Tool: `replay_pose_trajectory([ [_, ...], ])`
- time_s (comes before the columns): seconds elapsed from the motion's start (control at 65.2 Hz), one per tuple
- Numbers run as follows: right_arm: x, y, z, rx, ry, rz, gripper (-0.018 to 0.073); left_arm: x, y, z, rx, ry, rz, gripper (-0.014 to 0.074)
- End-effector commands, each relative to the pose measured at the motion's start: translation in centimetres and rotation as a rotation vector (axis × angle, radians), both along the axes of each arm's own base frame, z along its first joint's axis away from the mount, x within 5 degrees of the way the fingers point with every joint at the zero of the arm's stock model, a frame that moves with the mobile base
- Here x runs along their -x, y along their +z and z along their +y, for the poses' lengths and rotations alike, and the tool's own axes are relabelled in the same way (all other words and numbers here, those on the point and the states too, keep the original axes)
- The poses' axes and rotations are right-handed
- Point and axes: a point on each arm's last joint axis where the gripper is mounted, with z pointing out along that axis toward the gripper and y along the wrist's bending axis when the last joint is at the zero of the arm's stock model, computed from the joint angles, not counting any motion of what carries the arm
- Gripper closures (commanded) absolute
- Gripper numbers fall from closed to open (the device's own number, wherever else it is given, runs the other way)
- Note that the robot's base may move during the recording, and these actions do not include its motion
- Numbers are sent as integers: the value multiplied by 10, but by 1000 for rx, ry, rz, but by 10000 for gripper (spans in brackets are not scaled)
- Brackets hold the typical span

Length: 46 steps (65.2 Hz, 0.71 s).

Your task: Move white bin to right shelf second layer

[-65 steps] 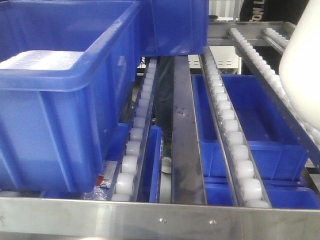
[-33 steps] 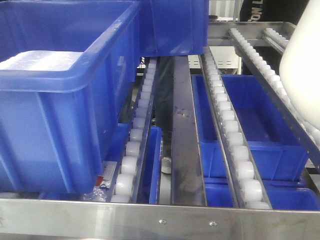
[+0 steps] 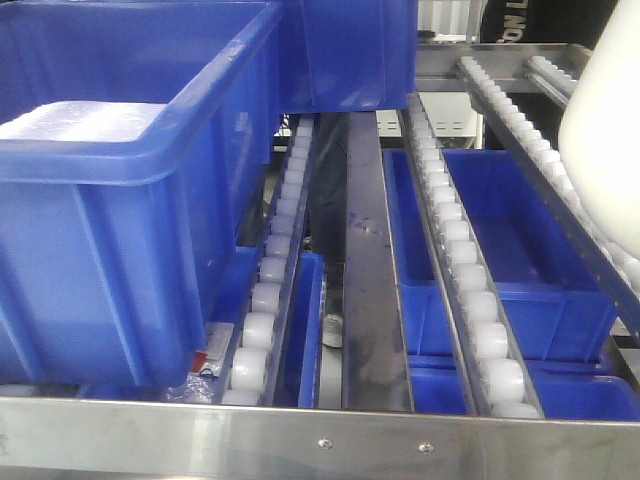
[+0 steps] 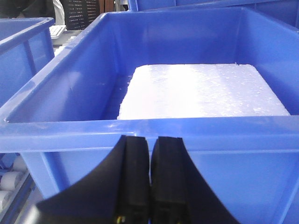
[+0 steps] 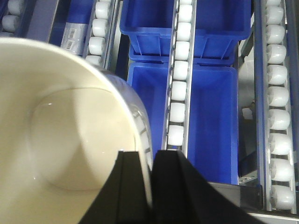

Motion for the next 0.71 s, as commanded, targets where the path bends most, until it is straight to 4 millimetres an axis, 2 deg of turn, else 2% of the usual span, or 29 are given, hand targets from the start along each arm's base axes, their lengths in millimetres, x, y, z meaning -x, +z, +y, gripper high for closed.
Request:
replay_pose_trajectory([
  [0.0, -4, 16, 0, -9, -5, -113, 491, 0, -4, 0, 15, -3, -59, 512],
  [0.307, -10, 14, -1, 7, -8, -108, 491, 0, -4, 0, 15, -3, -59, 512],
  [0.506, -46, -5, -1, 25, -11, 14, 491, 0, -4, 0, 15, -3, -59, 512],
  [0.69, -81, -20, -7, -20, -69, 48, 491, 0, -4, 0, 15, -3, -59, 512],
])
